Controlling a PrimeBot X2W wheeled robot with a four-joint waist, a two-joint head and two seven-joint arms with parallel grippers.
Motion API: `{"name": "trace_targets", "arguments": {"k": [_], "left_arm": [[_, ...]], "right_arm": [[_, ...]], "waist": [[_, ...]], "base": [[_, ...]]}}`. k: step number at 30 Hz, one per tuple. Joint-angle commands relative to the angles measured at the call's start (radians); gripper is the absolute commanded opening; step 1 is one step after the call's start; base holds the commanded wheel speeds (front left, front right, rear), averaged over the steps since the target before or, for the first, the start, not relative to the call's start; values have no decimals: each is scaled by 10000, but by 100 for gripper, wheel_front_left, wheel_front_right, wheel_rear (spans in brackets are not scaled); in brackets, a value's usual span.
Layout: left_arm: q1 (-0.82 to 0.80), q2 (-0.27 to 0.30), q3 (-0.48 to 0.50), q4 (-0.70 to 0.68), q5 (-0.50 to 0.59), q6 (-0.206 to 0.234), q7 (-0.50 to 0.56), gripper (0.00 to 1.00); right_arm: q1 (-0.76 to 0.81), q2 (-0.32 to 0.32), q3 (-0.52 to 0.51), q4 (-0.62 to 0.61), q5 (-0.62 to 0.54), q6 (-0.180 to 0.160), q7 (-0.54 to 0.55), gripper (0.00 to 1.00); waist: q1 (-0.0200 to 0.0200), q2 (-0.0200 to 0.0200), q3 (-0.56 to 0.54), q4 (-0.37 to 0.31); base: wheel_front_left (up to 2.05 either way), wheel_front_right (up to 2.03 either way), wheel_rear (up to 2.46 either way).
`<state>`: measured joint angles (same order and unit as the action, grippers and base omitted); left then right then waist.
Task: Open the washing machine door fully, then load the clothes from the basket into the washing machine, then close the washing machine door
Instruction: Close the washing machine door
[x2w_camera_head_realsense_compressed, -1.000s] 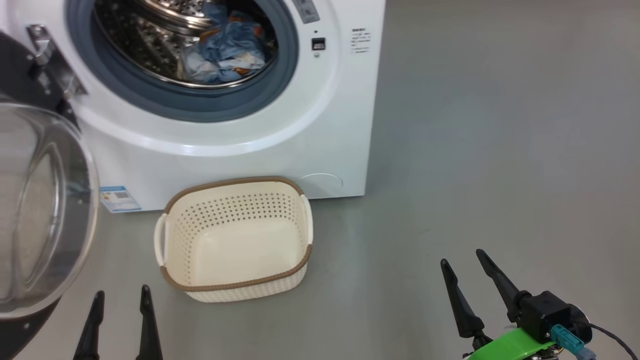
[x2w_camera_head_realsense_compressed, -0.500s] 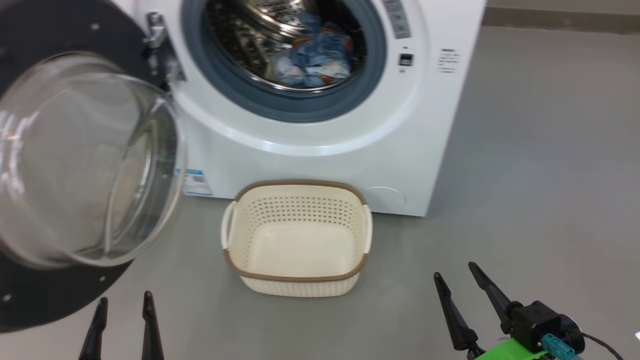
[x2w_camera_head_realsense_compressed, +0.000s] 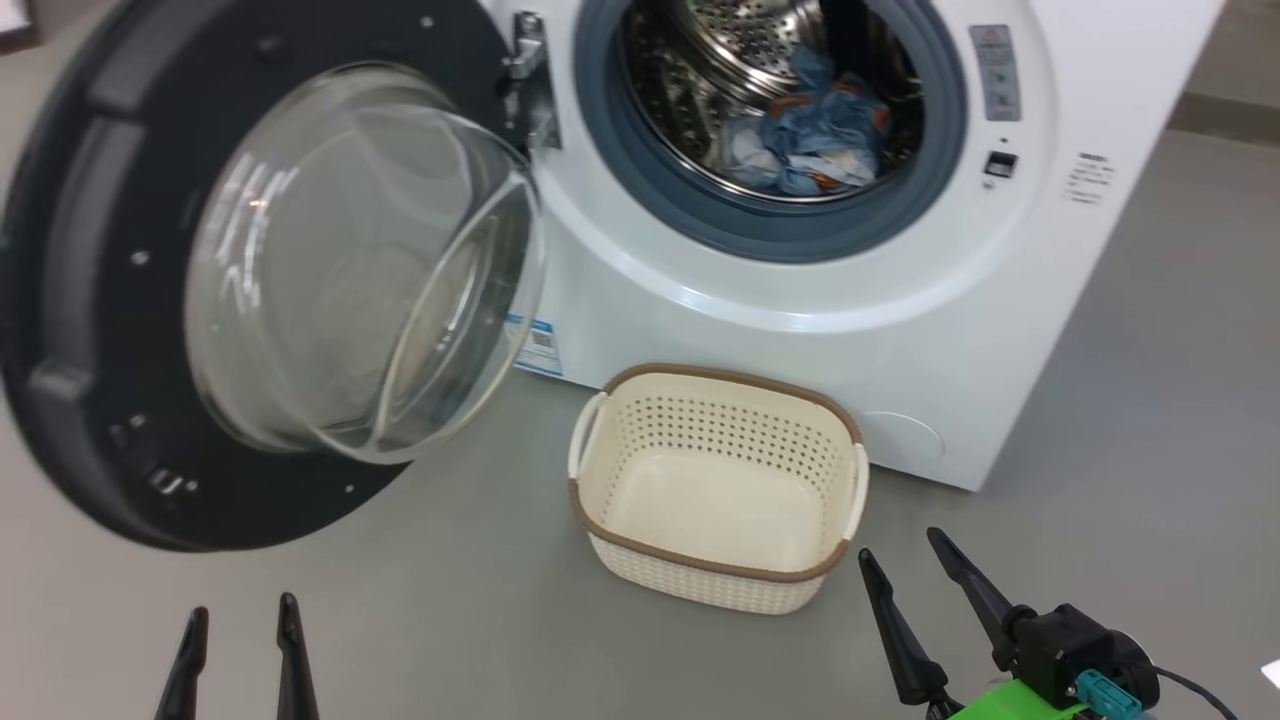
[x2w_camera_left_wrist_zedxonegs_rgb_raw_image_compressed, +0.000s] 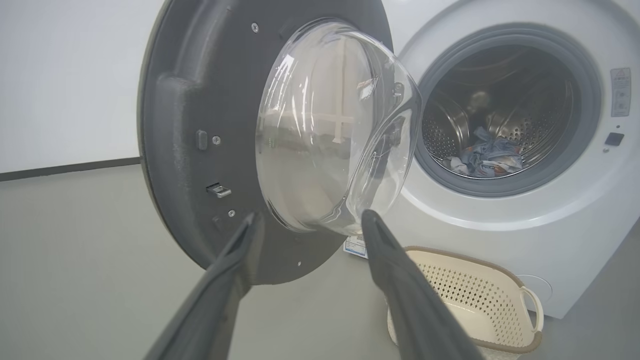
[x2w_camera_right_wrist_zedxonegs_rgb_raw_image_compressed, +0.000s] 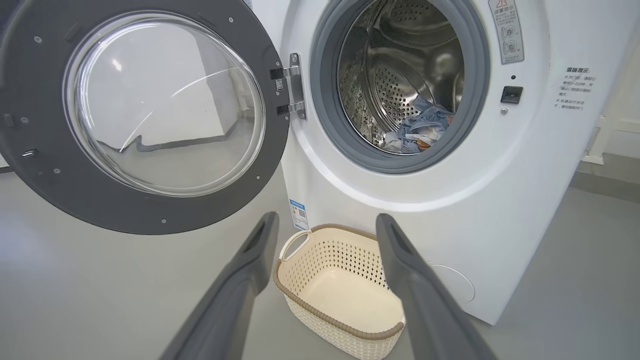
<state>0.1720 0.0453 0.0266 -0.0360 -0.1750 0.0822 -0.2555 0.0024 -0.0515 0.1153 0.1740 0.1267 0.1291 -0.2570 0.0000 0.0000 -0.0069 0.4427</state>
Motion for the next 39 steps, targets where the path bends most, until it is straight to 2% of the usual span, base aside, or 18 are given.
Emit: {"name": "trace_targets", "arguments": {"k": [1, 14, 35, 36, 38, 39], "left_arm": [[-144, 49, 343, -186, -93, 15, -63, 100], [214, 49, 523, -405, -521, 554, -63, 100], [28, 49, 647, -220, -680, 403, -63, 100], [18, 49, 642, -217, -690, 392, -63, 77], [10, 49, 609, -188, -703, 310, -63, 0], [5, 49, 608, -175, -742, 289, -63, 0]], "right_arm": [[-21, 12, 269, -218, 115, 16, -48, 100], [-471, 9, 781, 48, 111, 16, -48, 100], [-469, -75, 615, 63, 98, 16, -48, 100], [-459, -74, 605, 53, 93, 16, -48, 100], [-434, -71, 581, 39, 86, 16, -48, 100], [-421, -70, 571, 30, 84, 16, -48, 100]], "waist": [[0, 0, -202, 435], [0, 0, 52, 789], [0, 0, 207, 797], [0, 0, 211, 794], [0, 0, 212, 788], [0, 0, 213, 787]], "base": [[0, 0, 0], [0, 0, 0], [0, 0, 0], [0, 0, 0], [0, 0, 0], [0, 0, 0]]}}
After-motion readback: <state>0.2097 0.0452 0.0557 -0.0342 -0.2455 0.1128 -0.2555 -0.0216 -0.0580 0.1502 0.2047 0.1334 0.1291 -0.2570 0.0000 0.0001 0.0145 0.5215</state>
